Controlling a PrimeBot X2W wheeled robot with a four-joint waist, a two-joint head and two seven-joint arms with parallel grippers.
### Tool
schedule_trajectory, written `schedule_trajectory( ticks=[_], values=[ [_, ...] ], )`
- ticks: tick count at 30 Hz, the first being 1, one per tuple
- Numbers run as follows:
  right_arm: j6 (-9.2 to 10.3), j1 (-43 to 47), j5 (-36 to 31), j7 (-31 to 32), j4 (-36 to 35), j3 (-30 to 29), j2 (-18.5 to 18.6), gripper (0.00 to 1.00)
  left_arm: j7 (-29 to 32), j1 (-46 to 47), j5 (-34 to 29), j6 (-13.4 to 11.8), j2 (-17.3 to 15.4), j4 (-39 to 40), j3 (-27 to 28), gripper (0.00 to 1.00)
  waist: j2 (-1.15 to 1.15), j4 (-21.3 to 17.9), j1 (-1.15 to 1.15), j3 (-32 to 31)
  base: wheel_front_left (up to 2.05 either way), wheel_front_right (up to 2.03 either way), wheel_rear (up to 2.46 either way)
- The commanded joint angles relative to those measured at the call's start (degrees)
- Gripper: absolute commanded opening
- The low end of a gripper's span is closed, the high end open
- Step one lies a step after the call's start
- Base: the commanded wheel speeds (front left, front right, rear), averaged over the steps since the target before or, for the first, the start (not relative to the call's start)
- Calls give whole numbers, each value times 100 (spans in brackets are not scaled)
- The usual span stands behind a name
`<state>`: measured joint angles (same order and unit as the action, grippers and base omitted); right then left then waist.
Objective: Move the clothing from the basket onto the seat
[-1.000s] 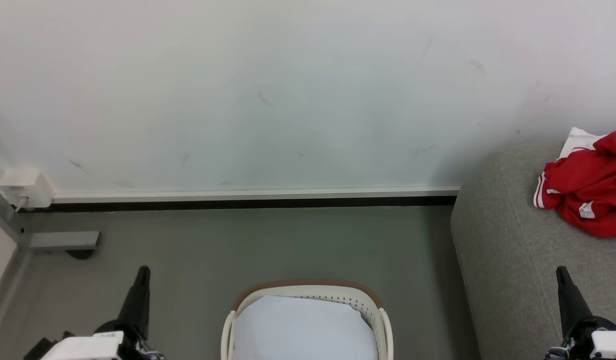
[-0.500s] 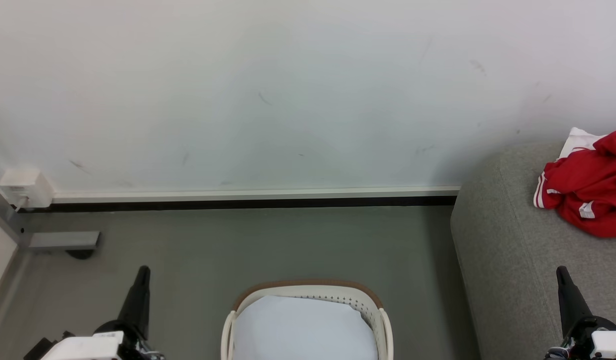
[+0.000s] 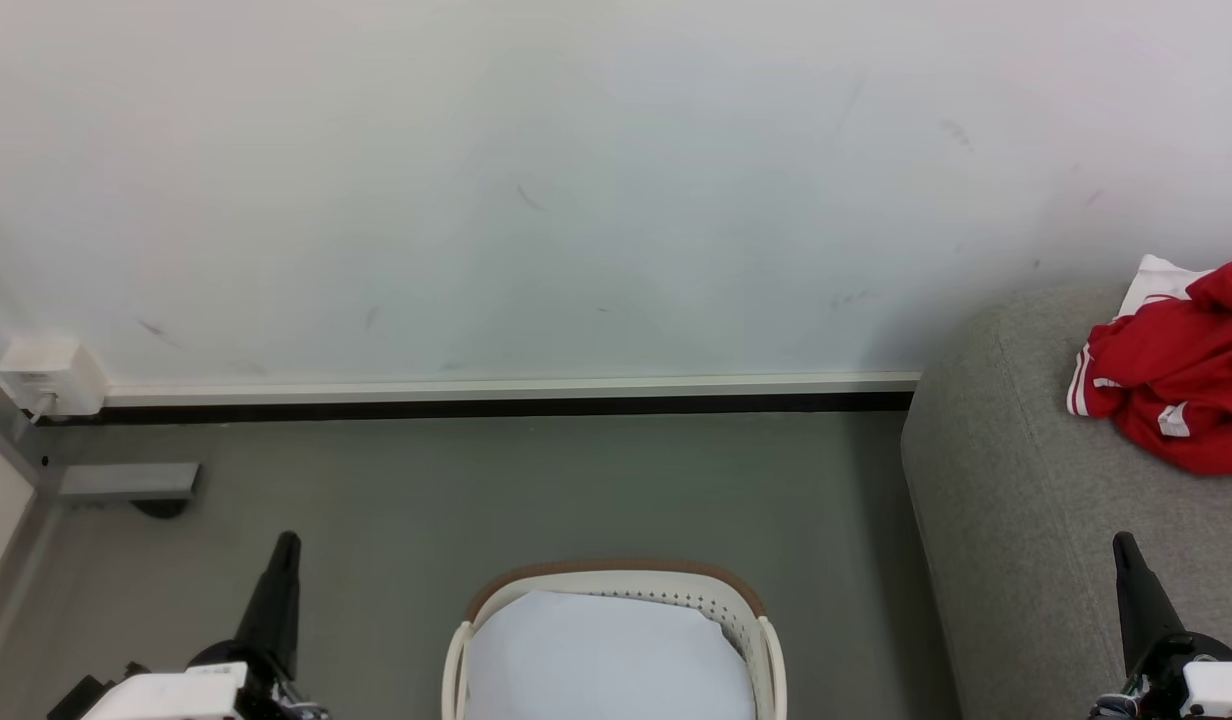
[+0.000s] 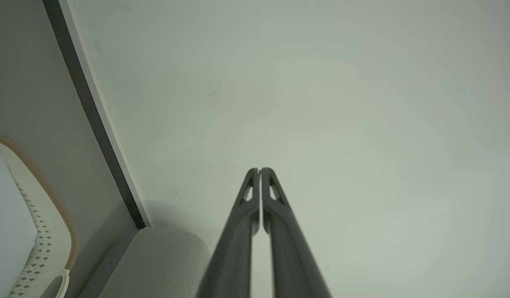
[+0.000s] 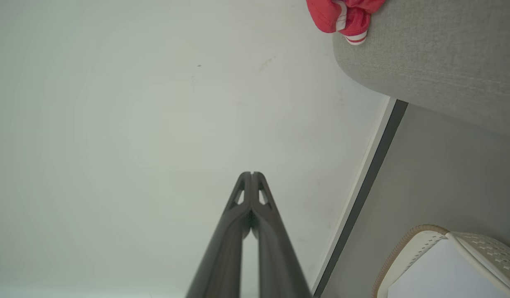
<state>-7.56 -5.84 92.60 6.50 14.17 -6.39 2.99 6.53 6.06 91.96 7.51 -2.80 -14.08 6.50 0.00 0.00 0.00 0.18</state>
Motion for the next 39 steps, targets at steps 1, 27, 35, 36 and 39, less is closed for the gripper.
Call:
schedule_trajectory(
  ticks=[1,27,35,36,39],
  values=[
    [14,-76,-25,16,-31,-26,-4,0,21,44,82,-4,-14,1,13,0,0,0,0,0,0,0,0],
    [13,-77,-31,20,-30,-30,-7,0,21,44,83,-4,-14,2,12,0,0,0,0,0,0,0,0],
    [13,-77,-33,22,-30,-31,-7,0,20,44,83,-4,-14,2,12,0,0,0,0,0,0,0,0],
    [14,-77,-33,22,-30,-31,-7,0,20,44,83,-4,-14,2,12,0,0,0,0,0,0,0,0],
    [14,-77,-33,20,-30,-31,-7,0,20,44,83,-4,-14,2,12,0,0,0,0,0,0,0,0]
  ],
)
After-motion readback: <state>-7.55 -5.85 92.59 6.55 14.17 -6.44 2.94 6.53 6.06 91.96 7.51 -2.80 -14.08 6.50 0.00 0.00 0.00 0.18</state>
